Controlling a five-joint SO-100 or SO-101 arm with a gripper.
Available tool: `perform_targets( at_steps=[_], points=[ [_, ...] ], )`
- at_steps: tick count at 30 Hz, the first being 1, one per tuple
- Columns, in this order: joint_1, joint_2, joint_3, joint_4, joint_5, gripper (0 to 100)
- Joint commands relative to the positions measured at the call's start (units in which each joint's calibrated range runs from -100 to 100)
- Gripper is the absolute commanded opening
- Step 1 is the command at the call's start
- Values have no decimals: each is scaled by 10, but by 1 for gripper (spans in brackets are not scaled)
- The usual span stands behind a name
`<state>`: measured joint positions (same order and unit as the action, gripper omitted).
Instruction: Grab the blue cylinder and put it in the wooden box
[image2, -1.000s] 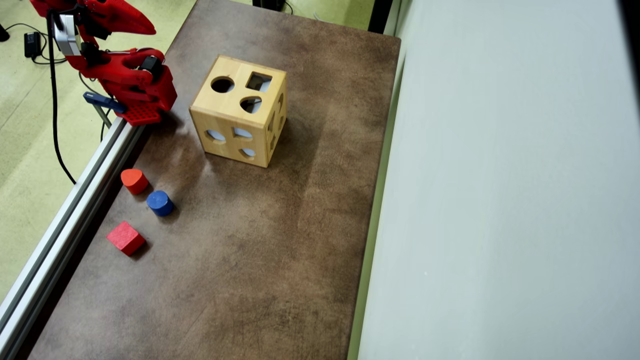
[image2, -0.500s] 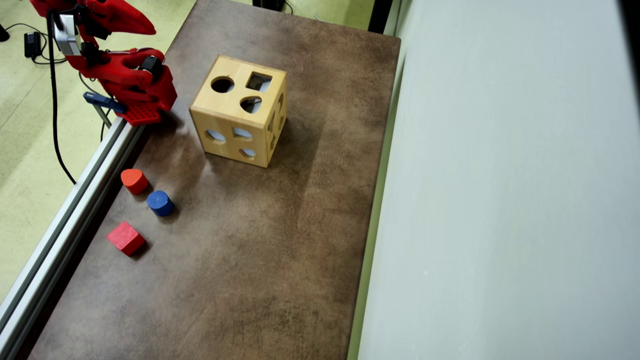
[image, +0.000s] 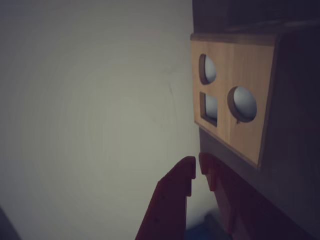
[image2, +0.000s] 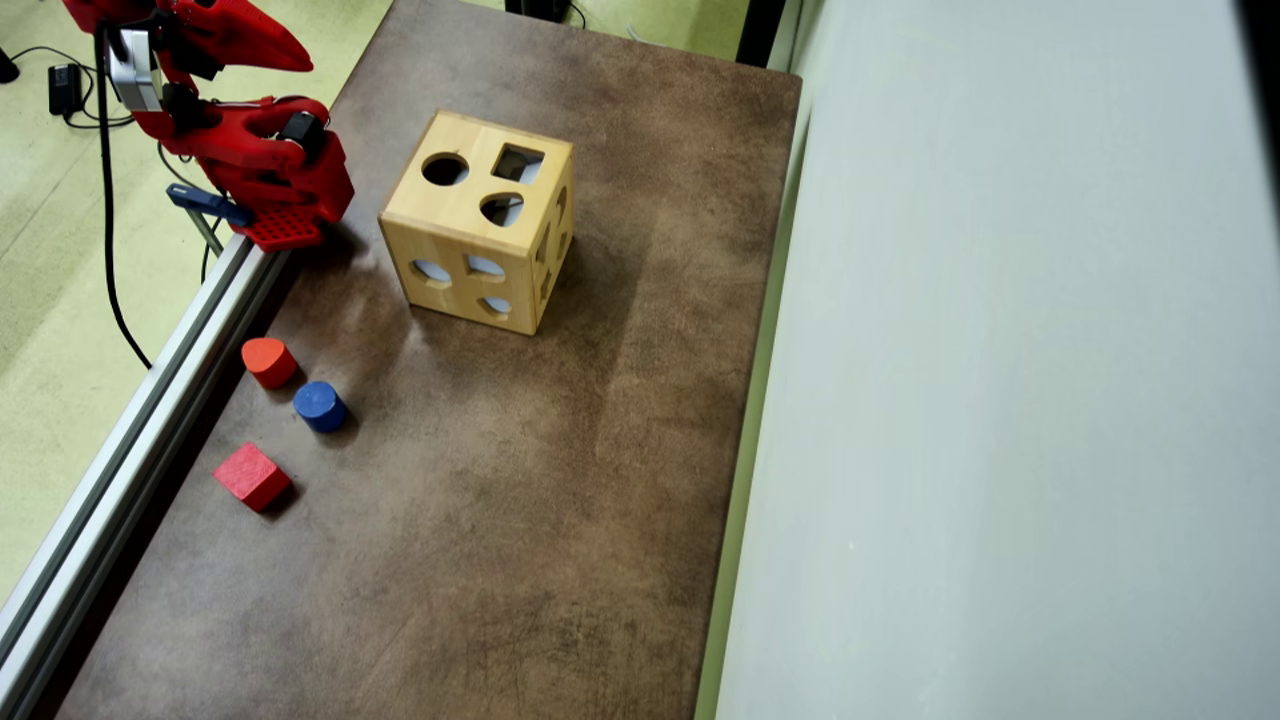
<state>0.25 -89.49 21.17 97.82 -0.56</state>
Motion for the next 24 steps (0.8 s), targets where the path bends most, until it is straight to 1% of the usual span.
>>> perform_targets(
  at_steps=[1,7,12,16,19,24],
  points=[
    [65,79,-10,3,3,3],
    [171,147,-2,3,3,3],
    [279,206,0,3,3,3],
    [353,297,-1,3,3,3],
    [373,387,-4,3,3,3],
    [373,509,-7,3,2,3]
  ],
)
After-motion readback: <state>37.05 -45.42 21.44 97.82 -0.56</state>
